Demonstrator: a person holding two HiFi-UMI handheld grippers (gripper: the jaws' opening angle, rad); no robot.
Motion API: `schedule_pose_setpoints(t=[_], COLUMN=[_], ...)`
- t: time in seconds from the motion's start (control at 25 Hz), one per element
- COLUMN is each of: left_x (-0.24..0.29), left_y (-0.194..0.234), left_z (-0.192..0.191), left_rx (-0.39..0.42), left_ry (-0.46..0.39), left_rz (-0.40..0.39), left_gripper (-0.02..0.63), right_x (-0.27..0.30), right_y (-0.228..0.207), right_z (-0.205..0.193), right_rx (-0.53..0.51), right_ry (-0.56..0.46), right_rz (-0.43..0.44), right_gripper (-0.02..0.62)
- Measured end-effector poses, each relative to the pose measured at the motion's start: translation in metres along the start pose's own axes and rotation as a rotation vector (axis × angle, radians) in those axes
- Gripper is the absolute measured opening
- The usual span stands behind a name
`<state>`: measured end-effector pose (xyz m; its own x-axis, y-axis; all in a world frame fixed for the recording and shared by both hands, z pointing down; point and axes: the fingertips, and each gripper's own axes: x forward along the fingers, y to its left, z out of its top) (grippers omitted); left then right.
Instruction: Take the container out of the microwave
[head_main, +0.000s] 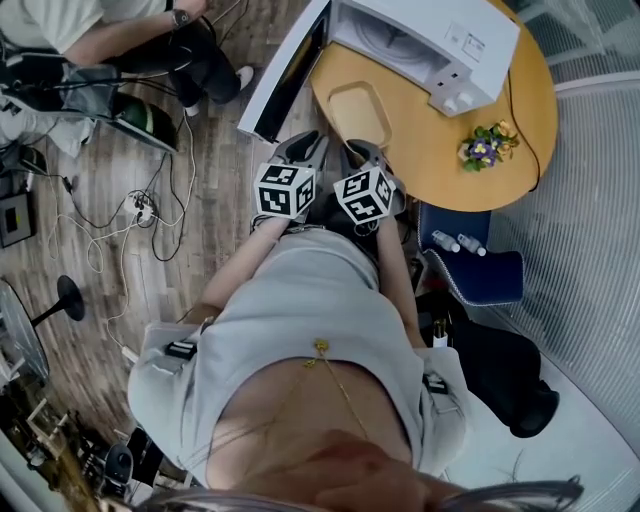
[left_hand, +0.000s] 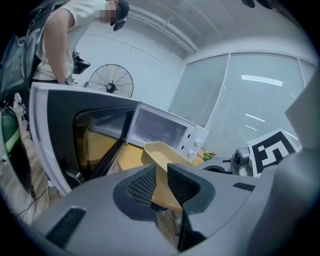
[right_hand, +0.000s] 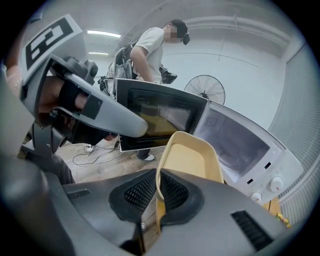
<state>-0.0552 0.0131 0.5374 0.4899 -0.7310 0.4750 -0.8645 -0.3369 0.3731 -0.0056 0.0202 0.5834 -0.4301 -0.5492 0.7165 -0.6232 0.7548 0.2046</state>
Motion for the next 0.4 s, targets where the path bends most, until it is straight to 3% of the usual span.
schedule_pose_setpoints(t=[0.4], left_x=[0.0076], left_y=[-0.0064], left_z=[-0.0001], left_rx=[0.014], left_ry=[0.010], left_rz=[-0.018], left_gripper=[0.084], right_x=[0.0039], right_y=[-0.0043], right_z=[-0.0039], right_rx=[0.003], right_ry=[0.012], right_rz=[0.004], right_gripper=[0.034])
